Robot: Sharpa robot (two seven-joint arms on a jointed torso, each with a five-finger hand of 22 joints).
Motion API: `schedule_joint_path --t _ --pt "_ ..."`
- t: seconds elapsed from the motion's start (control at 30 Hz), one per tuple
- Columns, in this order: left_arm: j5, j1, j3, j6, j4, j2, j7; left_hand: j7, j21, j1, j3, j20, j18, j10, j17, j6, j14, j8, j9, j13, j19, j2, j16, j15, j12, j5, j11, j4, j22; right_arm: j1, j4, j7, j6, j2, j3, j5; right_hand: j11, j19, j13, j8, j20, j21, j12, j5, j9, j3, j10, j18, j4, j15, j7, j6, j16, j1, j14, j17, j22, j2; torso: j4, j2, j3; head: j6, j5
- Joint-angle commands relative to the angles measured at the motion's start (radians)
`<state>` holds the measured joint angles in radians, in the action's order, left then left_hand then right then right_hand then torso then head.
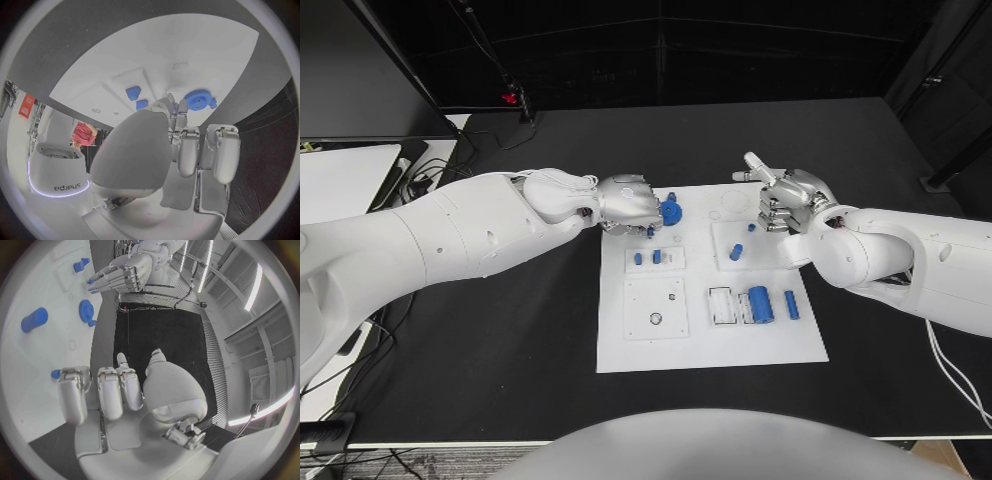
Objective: Assemble the parts on the task board
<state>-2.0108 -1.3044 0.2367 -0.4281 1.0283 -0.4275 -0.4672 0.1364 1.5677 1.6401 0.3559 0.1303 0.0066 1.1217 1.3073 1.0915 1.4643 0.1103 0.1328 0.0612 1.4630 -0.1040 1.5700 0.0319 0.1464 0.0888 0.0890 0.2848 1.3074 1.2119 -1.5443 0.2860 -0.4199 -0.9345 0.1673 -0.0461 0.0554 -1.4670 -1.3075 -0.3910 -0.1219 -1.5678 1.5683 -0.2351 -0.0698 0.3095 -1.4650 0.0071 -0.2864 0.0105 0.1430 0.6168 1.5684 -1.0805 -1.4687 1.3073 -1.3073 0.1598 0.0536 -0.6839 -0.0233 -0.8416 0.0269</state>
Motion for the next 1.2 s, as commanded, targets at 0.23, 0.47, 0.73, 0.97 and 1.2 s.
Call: schedule_joint_path --t 0.23,0.47,0.73,0.97,1.2 --pt "-0.006 0.0 -0.001 0.01 -0.002 0.002 -0.001 -0.003 0.003 -0.003 0.002 0.005 -0.007 0.006 0.263 0.005 0.106 0.002 0.001 -0.001 0.108 0.01 0.001 0.002 -0.006 0.004 -0.001 0.003 0.263 0.001 -0.001 0.005 0.006 0.001 0.0 -0.003 0.007 -0.104 -0.263 -0.005 -0.004 -0.003 0.003 -0.005 0.001 0.006 -0.106 -0.007 -0.002 0.004 0.003 0.007 0.002 -0.008 -0.102 0.263 -0.264 0.0 0.0007 0.0 0.0001 -0.002 0.0" --pt "-0.006 0.001 -0.001 0.016 -0.005 0.004 -0.007 -0.002 0.003 -0.007 0.003 0.005 -0.007 0.005 0.263 0.005 0.106 0.001 0.0 -0.001 0.108 0.012 0.001 0.002 -0.008 0.005 0.0 0.004 0.263 0.001 -0.001 0.005 0.006 0.001 0.0 -0.003 0.007 -0.104 -0.263 -0.005 -0.004 -0.003 0.003 -0.005 0.001 0.006 -0.106 -0.007 -0.002 0.004 0.003 0.007 0.002 -0.008 -0.102 0.263 -0.264 0.0 0.0001 0.0 -0.0001 -0.001 -0.001" --pt "-0.006 0.002 -0.001 0.022 -0.005 0.004 -0.014 -0.002 0.003 -0.01 0.004 0.005 -0.007 0.004 0.263 0.004 0.106 0.001 0.0 -0.001 0.108 0.013 0.001 0.002 -0.01 0.004 0.001 0.005 0.263 0.001 -0.001 0.005 0.006 0.001 0.0 -0.003 0.007 -0.104 -0.263 -0.005 -0.004 -0.003 0.003 -0.005 0.001 0.006 -0.106 -0.007 -0.002 0.004 0.003 0.007 0.002 -0.008 -0.102 0.263 -0.264 0.0 -0.0001 0.0 0.0003 -0.001 0.0" --pt "-0.006 0.002 -0.001 0.025 -0.005 0.006 -0.019 -0.002 0.003 -0.01 0.005 0.005 -0.007 0.004 0.263 0.004 0.106 0.001 0.0 0.0 0.108 0.014 0.001 0.002 -0.01 0.004 0.0 0.004 0.263 0.001 0.0 0.004 0.005 0.002 0.0 -0.003 0.007 -0.104 -0.263 -0.005 -0.004 -0.003 0.003 -0.005 0.001 0.006 -0.106 -0.007 -0.002 0.004 0.003 0.007 0.002 -0.008 -0.102 0.263 -0.264 0.0 0.0 0.0 0.0006 0.0 0.002" --pt "-0.006 0.002 -0.001 0.027 -0.007 0.008 -0.025 0.001 -0.004 -0.011 0.009 0.005 -0.004 0.008 0.263 -0.013 0.106 -0.008 -0.005 0.0 0.101 0.008 0.001 0.002 -0.012 0.001 0.001 0.002 0.261 0.001 0.0 0.005 0.005 0.004 0.0 -0.003 0.007 -0.104 -0.263 -0.005 -0.004 -0.003 0.003 -0.005 0.001 0.006 -0.106 -0.007 -0.002 0.004 0.003 0.007 0.002 -0.008 -0.102 0.263 -0.264 0.0 0.0007 0.0 -0.0001 0.0 0.005"
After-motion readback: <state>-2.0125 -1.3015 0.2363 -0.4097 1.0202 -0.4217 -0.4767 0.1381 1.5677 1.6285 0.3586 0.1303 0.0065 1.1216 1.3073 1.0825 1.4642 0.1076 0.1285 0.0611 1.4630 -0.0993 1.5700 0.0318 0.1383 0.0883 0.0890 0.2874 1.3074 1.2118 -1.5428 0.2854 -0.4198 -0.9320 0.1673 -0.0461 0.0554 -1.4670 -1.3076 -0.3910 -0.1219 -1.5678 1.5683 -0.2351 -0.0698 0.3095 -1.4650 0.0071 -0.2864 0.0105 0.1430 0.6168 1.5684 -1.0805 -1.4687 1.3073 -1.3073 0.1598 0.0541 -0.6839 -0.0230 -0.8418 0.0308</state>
